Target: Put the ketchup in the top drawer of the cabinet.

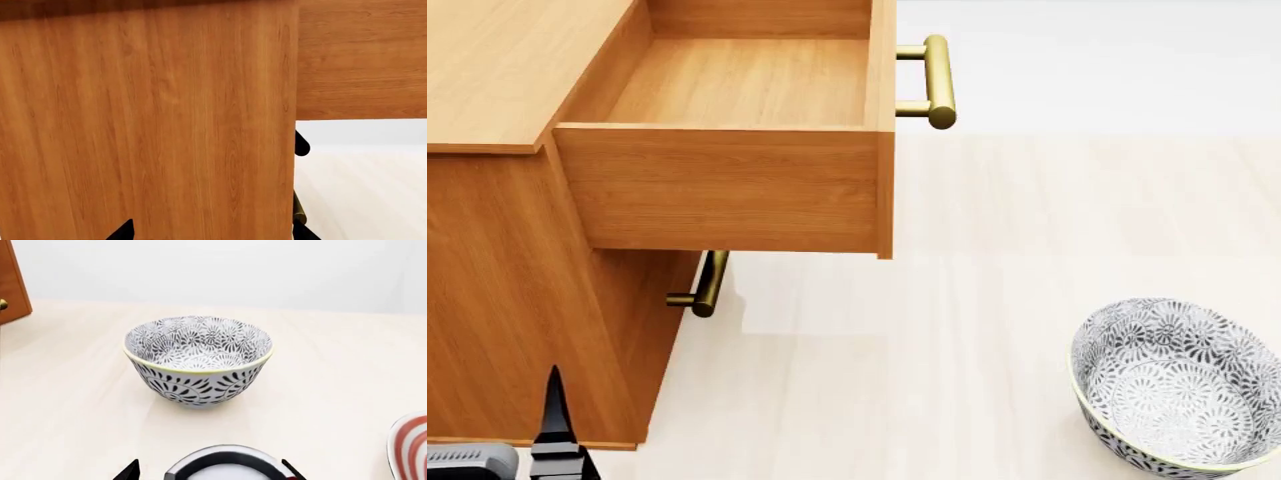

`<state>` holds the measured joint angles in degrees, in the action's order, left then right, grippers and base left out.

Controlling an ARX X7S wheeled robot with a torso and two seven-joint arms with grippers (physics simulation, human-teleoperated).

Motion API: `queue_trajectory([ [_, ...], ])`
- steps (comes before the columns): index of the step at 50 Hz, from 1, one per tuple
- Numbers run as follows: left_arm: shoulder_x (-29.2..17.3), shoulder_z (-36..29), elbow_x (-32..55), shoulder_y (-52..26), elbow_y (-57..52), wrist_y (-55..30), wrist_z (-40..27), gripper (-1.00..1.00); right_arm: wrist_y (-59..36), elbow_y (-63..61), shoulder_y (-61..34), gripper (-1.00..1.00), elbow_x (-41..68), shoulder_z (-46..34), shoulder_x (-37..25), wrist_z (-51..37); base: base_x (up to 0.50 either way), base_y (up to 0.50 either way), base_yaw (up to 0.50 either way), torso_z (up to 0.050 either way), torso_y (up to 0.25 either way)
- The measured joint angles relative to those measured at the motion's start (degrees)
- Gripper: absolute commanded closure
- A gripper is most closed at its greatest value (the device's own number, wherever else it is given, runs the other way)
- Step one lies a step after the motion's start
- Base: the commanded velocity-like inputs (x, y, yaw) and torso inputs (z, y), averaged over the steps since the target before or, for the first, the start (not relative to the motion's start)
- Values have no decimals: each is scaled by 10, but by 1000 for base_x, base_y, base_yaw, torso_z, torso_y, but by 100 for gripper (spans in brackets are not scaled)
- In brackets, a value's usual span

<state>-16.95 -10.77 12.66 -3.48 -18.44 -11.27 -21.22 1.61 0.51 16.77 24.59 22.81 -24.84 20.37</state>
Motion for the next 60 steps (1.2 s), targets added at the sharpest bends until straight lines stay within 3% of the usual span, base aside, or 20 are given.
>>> queue_trajectory([
  [7,-1,-1,1,-1,1,0,-1,-100,8,13,-7,-100,-4,-4,1,2,0,0,0,0,0],
  [8,-1,-1,1,-1,1,0,-1,-100,9,15,-8,100,-4,-4,1,2,0,0,0,0,0],
  [28,-3,-4,5,-3,7,3,-4,-100,3,8,-4,100,22,2,3,-29,0,0,0,0,0],
  [60,-8,-5,15,-3,7,3,-7,-100,-53,-151,73,100,172,182,-30,-78,0,0,0,0,0],
])
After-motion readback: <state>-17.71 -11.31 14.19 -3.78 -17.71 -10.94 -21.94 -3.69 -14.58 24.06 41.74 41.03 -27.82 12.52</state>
